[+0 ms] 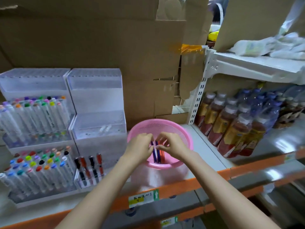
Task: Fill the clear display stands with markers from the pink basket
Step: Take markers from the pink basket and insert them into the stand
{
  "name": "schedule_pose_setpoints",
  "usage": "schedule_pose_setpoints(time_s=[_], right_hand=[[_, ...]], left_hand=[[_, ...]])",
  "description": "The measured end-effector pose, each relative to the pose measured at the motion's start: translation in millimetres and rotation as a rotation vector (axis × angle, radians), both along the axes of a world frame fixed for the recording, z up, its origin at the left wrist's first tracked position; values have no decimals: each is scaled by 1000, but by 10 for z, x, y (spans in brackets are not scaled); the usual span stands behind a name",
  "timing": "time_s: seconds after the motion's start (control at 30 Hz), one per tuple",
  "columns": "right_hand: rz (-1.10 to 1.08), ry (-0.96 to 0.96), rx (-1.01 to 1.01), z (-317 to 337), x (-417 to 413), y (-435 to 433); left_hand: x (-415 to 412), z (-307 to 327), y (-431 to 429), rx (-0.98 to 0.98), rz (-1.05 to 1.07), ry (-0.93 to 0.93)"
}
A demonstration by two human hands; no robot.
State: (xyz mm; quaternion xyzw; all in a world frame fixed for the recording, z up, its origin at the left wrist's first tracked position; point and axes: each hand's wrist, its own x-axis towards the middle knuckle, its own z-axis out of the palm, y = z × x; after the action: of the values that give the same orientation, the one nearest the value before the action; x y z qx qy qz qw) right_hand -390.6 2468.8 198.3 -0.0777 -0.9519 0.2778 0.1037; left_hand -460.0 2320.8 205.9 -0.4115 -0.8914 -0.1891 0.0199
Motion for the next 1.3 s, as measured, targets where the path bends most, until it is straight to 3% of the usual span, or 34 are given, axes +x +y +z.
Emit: schedule_pose_setpoints(time_s=[0.37, 0.67, 0.9, 1.3], right_hand=[[-83, -327, 52, -239, -471, 397], [-122, -317, 32, -412, -596, 486], [-150, -308, -93, -410, -560, 499], [-214, -409, -66, -379, -498, 485]], left_hand=[[-266, -338, 593, -171, 276, -183], [-356, -459, 664, -227, 337, -250], [-354, -502, 648, -129, 368, -255], [-360, -523, 644, -92, 373, -332]])
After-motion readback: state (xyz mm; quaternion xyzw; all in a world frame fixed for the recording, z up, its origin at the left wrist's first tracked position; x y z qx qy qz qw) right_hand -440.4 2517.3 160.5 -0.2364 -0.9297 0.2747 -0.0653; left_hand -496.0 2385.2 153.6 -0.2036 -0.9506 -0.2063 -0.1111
